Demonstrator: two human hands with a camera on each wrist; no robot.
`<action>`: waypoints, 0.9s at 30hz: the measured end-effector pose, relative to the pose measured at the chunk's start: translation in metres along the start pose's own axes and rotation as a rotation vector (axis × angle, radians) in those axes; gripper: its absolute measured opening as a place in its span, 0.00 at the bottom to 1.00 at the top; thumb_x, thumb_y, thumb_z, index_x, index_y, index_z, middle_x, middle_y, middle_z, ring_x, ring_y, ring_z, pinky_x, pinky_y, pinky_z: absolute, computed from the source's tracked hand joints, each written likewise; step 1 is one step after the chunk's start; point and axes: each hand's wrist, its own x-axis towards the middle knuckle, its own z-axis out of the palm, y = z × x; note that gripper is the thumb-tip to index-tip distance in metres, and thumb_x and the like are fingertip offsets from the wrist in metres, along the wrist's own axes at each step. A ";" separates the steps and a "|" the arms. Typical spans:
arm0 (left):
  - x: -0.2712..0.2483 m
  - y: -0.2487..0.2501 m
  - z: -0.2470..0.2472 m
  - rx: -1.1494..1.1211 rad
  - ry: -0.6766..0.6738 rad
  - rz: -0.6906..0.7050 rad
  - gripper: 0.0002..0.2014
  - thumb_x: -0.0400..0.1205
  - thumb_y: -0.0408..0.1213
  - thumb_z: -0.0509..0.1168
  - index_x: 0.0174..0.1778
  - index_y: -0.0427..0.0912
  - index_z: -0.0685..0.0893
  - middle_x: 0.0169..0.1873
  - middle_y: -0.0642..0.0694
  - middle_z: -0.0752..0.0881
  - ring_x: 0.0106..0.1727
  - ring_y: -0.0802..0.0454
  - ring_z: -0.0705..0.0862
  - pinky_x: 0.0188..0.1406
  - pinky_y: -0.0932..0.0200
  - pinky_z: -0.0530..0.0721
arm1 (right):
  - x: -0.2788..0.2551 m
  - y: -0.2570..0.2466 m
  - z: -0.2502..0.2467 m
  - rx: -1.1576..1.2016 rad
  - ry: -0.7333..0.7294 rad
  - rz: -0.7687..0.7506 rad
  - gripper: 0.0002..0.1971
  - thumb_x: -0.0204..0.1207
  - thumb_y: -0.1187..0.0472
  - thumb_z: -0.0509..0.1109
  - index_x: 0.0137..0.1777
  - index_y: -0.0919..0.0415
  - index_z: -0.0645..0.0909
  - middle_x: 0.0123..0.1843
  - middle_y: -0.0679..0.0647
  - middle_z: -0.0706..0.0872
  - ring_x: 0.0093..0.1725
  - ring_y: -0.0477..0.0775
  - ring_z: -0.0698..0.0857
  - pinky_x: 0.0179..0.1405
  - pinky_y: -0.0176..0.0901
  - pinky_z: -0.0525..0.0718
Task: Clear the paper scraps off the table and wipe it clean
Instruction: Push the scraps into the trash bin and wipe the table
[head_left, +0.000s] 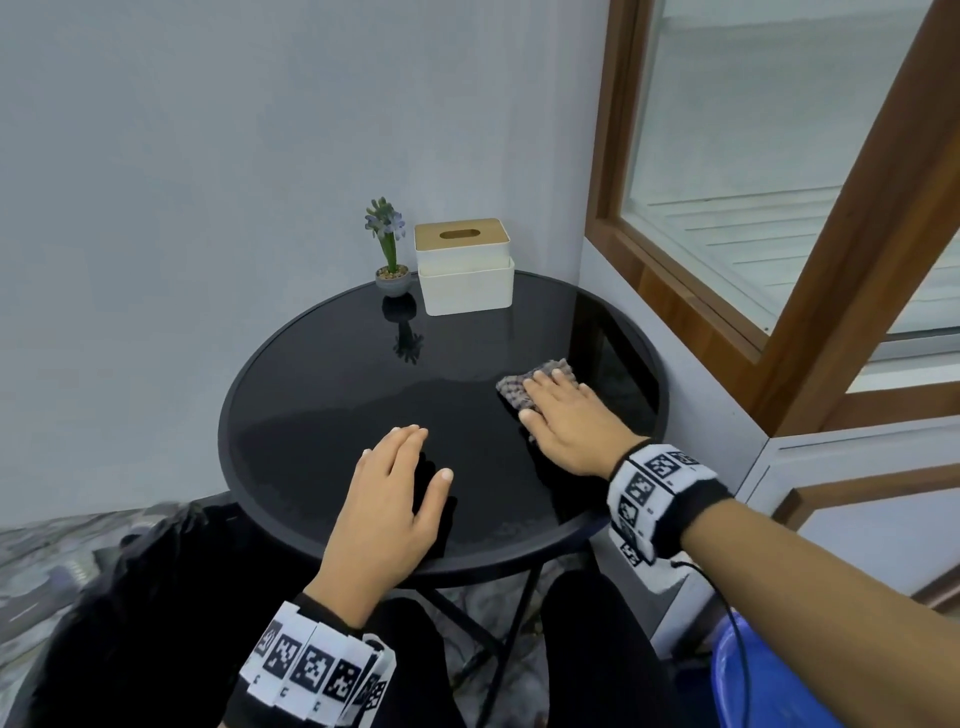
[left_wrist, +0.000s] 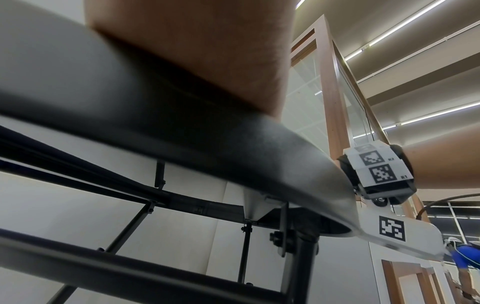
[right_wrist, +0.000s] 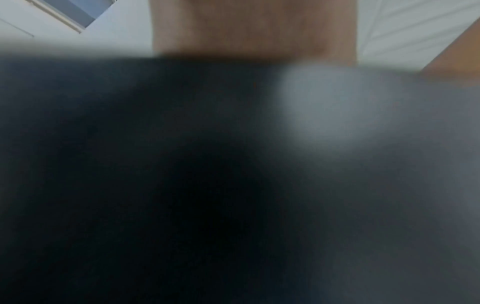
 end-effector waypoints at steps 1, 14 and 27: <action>-0.001 -0.001 -0.001 -0.003 0.002 -0.004 0.34 0.83 0.60 0.48 0.80 0.42 0.70 0.78 0.52 0.71 0.82 0.55 0.62 0.81 0.55 0.53 | 0.000 -0.007 0.002 0.005 0.000 -0.023 0.28 0.87 0.48 0.45 0.85 0.57 0.52 0.87 0.52 0.52 0.86 0.52 0.48 0.83 0.53 0.47; -0.003 -0.001 0.001 -0.013 -0.004 -0.003 0.33 0.83 0.60 0.49 0.80 0.43 0.70 0.78 0.52 0.71 0.83 0.56 0.61 0.81 0.59 0.50 | -0.053 0.045 -0.010 0.022 0.033 -0.076 0.27 0.88 0.50 0.47 0.85 0.54 0.53 0.87 0.49 0.55 0.85 0.45 0.50 0.83 0.42 0.46; -0.004 0.006 -0.003 -0.034 -0.014 -0.054 0.28 0.84 0.52 0.59 0.79 0.45 0.70 0.78 0.53 0.72 0.82 0.58 0.61 0.83 0.52 0.58 | -0.052 0.032 0.004 0.002 0.051 -0.190 0.27 0.87 0.48 0.47 0.85 0.50 0.52 0.87 0.43 0.53 0.85 0.41 0.48 0.84 0.43 0.47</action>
